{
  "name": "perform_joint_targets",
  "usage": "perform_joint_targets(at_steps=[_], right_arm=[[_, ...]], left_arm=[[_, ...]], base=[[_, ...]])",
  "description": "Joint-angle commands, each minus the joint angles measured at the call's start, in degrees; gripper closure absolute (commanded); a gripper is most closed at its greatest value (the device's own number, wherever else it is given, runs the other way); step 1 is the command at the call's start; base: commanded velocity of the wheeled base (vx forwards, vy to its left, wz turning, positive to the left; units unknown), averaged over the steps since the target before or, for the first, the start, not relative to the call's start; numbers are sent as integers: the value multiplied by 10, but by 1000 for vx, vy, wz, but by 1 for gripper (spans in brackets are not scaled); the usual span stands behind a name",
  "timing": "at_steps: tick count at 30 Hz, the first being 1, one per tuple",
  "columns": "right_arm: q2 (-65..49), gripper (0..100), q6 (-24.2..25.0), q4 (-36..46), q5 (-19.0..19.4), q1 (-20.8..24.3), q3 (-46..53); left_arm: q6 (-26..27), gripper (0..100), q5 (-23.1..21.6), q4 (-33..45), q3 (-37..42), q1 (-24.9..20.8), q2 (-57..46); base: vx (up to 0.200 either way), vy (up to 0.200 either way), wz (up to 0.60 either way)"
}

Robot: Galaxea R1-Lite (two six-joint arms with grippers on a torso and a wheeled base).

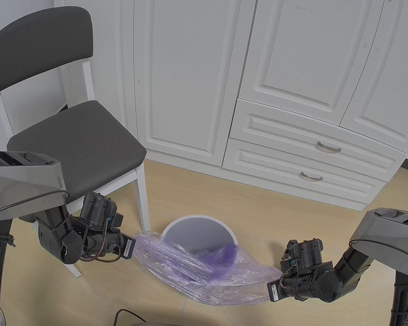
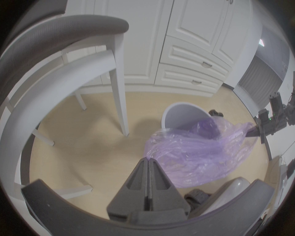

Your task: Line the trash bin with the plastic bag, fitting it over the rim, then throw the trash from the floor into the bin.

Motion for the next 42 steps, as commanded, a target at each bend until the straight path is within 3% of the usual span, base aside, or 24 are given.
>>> perform_joint_targets(at_steps=[1, 8, 14, 20, 33, 37, 42], right_arm=[[-13, 100, -8, 6, -1, -3, 17], [-35, 100, -14, 45, -1, -3, 17], [-54, 100, -44, 51, -1, -23, 26], [-53, 100, -54, 52, -1, -24, 30], [-26, 100, -64, 46, -7, -21, 26], [-7, 100, -55, 45, -8, -15, 7], [27, 100, 30, 47, -13, -6, -46]], left_arm=[[6, 100, -4, 20, 11, 2, -17], [18, 100, -6, 58, 11, 8, -39], [33, 100, -38, 86, 16, 25, -61], [68, 100, -39, 86, 26, 30, -56], [67, 100, -39, 76, 18, 15, -6], [63, 100, -33, 68, 5, 7, 15], [49, 100, -17, 37, -13, 4, 42]], base=[[0, 0, 0], [0, 0, 0], [0, 0, 0], [0, 0, 0], [0, 0, 0], [0, 0, 0], [0, 0, 0]])
